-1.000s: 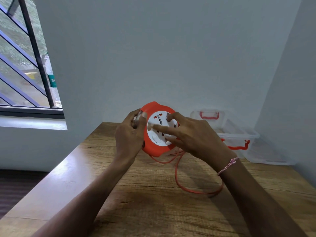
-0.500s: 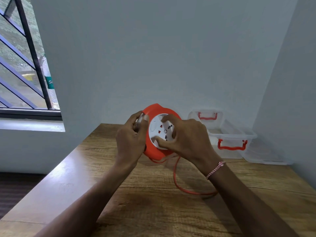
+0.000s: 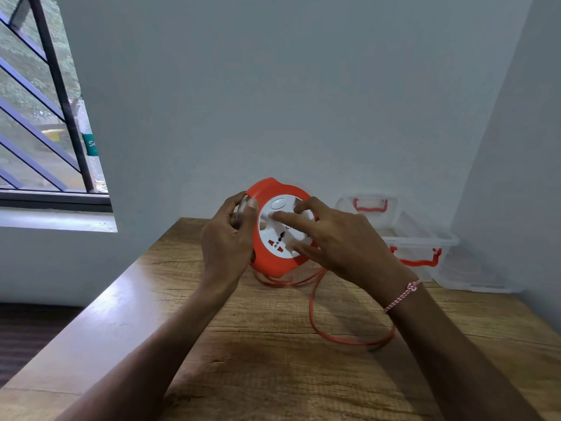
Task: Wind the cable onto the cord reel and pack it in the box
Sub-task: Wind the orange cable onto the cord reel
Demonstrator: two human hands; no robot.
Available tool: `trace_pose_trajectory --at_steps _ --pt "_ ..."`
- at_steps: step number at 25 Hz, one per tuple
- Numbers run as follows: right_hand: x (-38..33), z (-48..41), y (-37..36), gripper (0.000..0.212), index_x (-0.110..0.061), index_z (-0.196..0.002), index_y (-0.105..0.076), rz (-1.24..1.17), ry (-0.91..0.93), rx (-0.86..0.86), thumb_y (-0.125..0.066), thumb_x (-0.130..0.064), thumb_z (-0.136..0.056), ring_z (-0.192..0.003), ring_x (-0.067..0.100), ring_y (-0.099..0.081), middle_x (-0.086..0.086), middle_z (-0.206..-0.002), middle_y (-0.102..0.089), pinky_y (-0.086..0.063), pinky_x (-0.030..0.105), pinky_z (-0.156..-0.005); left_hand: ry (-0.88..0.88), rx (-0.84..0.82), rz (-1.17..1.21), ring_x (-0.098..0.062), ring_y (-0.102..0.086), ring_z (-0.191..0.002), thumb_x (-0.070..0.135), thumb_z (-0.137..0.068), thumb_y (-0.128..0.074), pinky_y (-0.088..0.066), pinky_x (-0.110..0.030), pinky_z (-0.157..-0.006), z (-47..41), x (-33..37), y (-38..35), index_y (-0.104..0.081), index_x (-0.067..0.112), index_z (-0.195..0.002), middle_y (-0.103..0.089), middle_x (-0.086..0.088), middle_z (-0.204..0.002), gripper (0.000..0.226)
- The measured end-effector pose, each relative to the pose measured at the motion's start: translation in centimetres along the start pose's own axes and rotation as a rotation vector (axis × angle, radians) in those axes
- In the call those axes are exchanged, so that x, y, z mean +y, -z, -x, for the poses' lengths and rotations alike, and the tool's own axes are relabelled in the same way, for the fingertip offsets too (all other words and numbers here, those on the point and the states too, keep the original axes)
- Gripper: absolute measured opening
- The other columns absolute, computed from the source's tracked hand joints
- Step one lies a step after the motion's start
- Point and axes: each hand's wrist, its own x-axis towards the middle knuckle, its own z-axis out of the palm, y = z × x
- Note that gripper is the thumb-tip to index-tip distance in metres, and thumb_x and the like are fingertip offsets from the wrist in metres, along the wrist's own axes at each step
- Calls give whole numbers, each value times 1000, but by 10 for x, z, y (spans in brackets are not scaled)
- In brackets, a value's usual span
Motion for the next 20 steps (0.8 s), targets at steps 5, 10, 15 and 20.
trace_pose_trajectory --at_steps 5,10,15,20 --pt "0 0 4 64 -42 -144 -54 103 78 29 -81 -39 -86 -71 25 -73 15 -131 -66 -48 25 -46 15 -7 25 -3 -78 -88 49 -106 -53 -64 -23 -68 0 0 -1 -63 42 -123 -74 24 -100 21" --pt "-1 2 2 49 -44 -133 -63 62 64 38 -79 -44 -87 -80 25 -73 7 -120 -71 -56 30 -59 5 -21 -4 -4 -78 -81 49 -105 -54 -64 -25 -65 3 -1 -2 -66 38 -127 -74 23 -93 27" --pt "-5 4 -7 56 -38 -135 -62 34 3 124 -75 -56 -83 -70 24 -71 3 -101 -76 -51 27 -56 3 -17 -30 -2 -77 -81 51 -104 -54 -65 -24 -66 5 -4 -4 -67 33 -131 -71 25 -94 35" --pt "-20 1 -18 68 -28 -127 -59 -152 -250 185 -58 -76 -79 -68 22 -71 1 -88 -77 -58 34 -56 -31 -19 -32 -5 -77 -84 49 -106 -53 -66 -31 -67 9 -4 -7 -68 27 -132 -74 18 -96 38"
